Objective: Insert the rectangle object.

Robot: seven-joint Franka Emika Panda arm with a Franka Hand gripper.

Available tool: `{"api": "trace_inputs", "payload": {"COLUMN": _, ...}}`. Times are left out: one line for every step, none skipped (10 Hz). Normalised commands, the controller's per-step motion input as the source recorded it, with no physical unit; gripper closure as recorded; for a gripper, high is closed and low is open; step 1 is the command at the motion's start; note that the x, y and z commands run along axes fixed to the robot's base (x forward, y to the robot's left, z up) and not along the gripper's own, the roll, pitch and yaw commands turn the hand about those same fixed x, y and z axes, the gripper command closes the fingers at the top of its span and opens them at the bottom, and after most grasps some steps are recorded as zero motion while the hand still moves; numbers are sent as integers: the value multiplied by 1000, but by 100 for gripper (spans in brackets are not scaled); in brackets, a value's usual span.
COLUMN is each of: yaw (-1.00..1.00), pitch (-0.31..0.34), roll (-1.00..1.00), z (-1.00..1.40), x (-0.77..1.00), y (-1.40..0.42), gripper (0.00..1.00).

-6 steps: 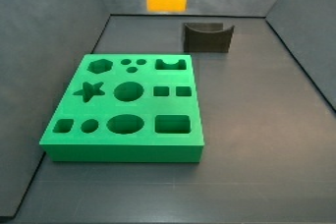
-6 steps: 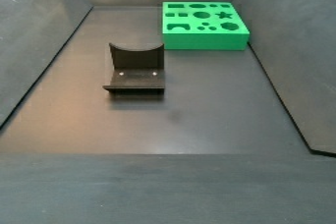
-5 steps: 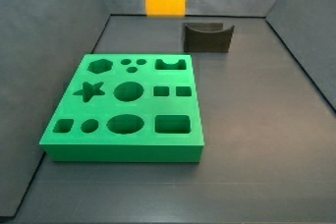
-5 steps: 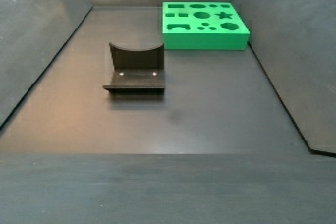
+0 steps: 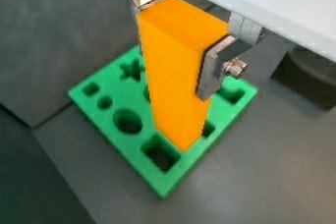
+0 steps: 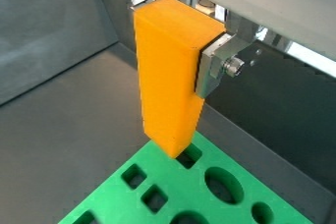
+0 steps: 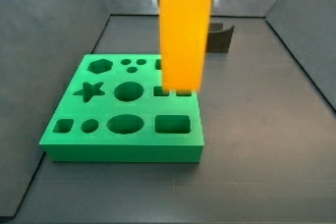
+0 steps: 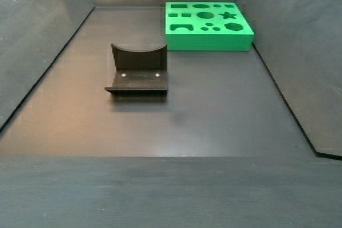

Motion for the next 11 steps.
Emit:
{"api": "trace_inputs", "payload": {"yaw": 0, "pitch": -70, "roll": 266, "z": -791, "x": 34, "y": -437, "gripper": 100}}
{"api": "trace_inputs", "payload": {"yaw": 0, "pitch": -64, "roll": 289, "z": -580, "x": 0, "y": -266, "gripper": 100}}
{"api": "trace_inputs", "payload": {"yaw": 20, "pitch": -53, "roll": 176, "z": -354, "x": -86, "y": -6, "gripper": 100}}
{"api": "trace_inputs", "payload": {"yaw": 0, "pitch": -40, "roll": 79, "z": -263, "x": -169, "y": 11, "gripper": 100}}
{"api": "trace_inputs", "payload": {"yaw": 0, "pitch": -59, "roll": 17, "z": -303, "x": -246, "y": 0, "gripper": 100}}
{"api": "trace_inputs", "payload": {"yaw": 0, "pitch": -36, "roll": -16, "z": -366, "x": -146, "y": -40, "gripper": 100}}
{"api": "trace_inputs", "payload": {"yaw": 9, "pitch": -17, "roll": -86, "z": -374, "x": -89, "y": -114, "gripper": 100}}
{"api": "trace_inputs", "payload": {"yaw": 0, "pitch": 0, "roll": -133, "z": -311, "x": -11, "y": -186, "gripper": 100}}
{"api": "trace_inputs", "payload": {"yaw": 0, "pitch": 0, "roll": -193, "z": -283, "x": 31, "y": -211, "gripper": 100}}
{"api": "trace_inputs", "payload": {"yaw": 0, "pitch": 0, "roll": -219, "z": -343, "x": 160, "y": -191, "gripper": 100}}
{"api": "trace_inputs", "payload": {"yaw": 11, "pitch": 0, "roll": -79, "z": -523, "x": 183, "y": -51, "gripper": 100}}
